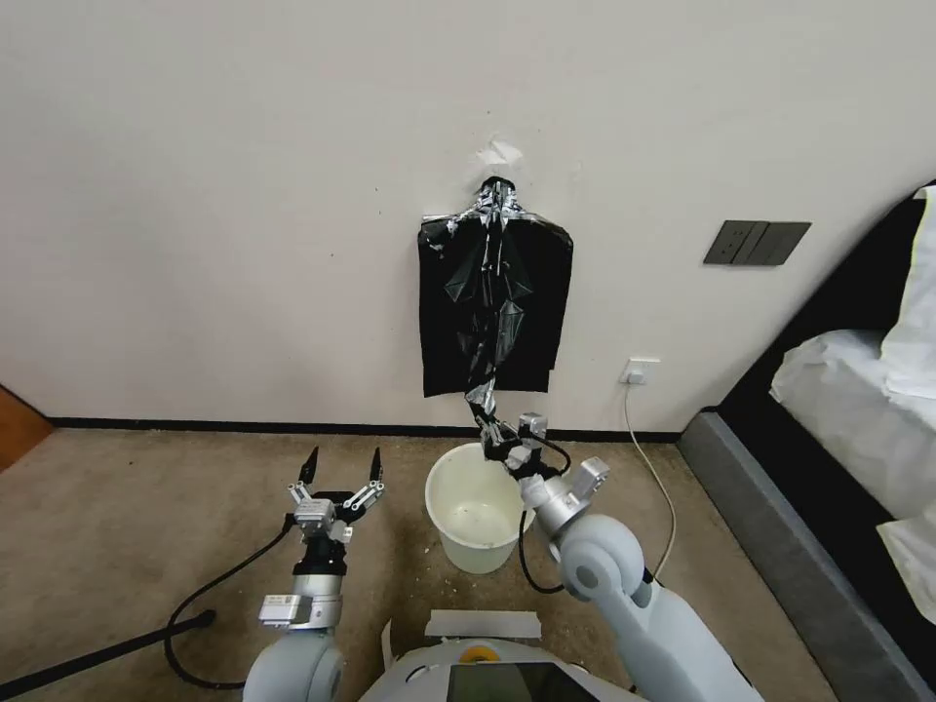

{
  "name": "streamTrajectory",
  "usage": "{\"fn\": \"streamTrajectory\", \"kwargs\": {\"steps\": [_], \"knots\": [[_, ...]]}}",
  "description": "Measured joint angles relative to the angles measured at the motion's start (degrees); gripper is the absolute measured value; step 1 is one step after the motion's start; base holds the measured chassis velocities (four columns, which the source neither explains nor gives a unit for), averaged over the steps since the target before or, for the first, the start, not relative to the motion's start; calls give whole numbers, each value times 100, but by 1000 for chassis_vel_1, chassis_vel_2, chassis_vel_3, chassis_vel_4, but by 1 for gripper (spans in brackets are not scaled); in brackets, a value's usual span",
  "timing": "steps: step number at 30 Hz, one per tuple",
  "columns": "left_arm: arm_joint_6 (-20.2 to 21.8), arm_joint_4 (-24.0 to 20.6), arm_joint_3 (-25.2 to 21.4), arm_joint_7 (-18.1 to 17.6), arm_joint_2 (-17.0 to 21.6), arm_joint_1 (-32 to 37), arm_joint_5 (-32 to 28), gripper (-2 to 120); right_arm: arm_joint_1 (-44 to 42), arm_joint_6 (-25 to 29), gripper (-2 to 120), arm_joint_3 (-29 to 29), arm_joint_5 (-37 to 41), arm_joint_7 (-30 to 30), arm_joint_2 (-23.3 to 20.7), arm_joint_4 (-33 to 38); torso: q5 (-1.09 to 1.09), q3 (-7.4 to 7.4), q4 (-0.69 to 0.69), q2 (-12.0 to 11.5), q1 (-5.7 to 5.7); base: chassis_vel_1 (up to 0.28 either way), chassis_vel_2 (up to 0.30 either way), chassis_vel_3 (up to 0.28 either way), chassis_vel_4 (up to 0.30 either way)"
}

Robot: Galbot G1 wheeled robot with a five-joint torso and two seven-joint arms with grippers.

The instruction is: Place a trash bag onto the trash bin.

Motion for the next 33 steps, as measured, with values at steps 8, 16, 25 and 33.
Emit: {"fn": "streamTrajectory", "kwargs": {"steps": [8, 16, 25, 33], "knots": [[21, -14, 27, 0, 43, -34, -2, 100, -67, 9, 0, -95, -82, -29, 16, -84, 0, 0, 0, 0, 0, 0, 0, 0, 0], [94, -139, 124, -26, 166, -96, -12, 100, 92, 13, 0, -128, -108, 31, -31, -92, 0, 0, 0, 0, 0, 0, 0, 0, 0], [639, -855, -38, -60, 1420, -431, -561, 100, 710, -107, 0, -246, -98, 535, -38, -63, -2, 0, -1, 0, 0, 0, 0, 0, 0], [1385, -1172, -334, -269, 3332, -1437, -1995, 100, 962, -248, 0, -303, -160, 757, -37, -83, -2, 1, -1, 0, 0, 0, 0, 0, 0]]}}
